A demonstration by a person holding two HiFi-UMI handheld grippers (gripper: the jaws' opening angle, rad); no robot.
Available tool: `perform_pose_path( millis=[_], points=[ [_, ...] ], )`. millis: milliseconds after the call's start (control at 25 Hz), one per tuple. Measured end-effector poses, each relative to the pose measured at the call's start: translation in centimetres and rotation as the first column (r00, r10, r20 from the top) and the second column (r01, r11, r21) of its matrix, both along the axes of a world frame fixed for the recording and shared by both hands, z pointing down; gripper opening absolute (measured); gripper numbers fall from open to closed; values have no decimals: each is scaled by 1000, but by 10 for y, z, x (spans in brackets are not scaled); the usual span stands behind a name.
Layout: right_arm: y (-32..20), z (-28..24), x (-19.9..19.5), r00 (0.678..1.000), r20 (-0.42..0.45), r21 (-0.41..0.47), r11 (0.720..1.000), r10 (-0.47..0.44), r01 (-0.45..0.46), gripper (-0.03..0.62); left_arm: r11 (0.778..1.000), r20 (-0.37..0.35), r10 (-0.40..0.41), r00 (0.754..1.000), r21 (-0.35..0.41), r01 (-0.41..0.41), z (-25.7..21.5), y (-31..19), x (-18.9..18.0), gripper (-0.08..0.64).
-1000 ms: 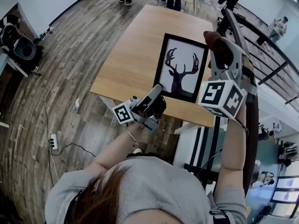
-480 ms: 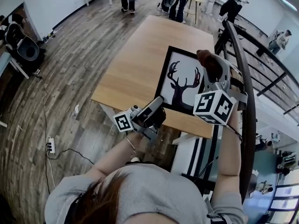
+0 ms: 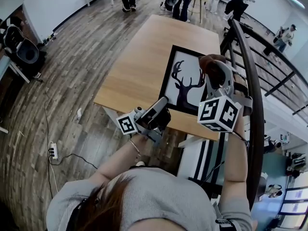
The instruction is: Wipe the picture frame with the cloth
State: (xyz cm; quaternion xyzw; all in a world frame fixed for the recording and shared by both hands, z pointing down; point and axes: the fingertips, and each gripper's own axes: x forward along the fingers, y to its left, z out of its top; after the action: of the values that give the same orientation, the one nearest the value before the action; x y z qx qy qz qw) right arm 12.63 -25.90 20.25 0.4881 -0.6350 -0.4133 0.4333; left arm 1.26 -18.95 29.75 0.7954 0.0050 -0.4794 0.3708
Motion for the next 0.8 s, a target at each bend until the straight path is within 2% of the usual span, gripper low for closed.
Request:
perform_pose_path(
  millis=[800],
  points=[
    [36,54,-30,998,-3,-111,991,-69,68,133,999,-10,-47,999,-23,46,8,-11,-18,72]
  ],
)
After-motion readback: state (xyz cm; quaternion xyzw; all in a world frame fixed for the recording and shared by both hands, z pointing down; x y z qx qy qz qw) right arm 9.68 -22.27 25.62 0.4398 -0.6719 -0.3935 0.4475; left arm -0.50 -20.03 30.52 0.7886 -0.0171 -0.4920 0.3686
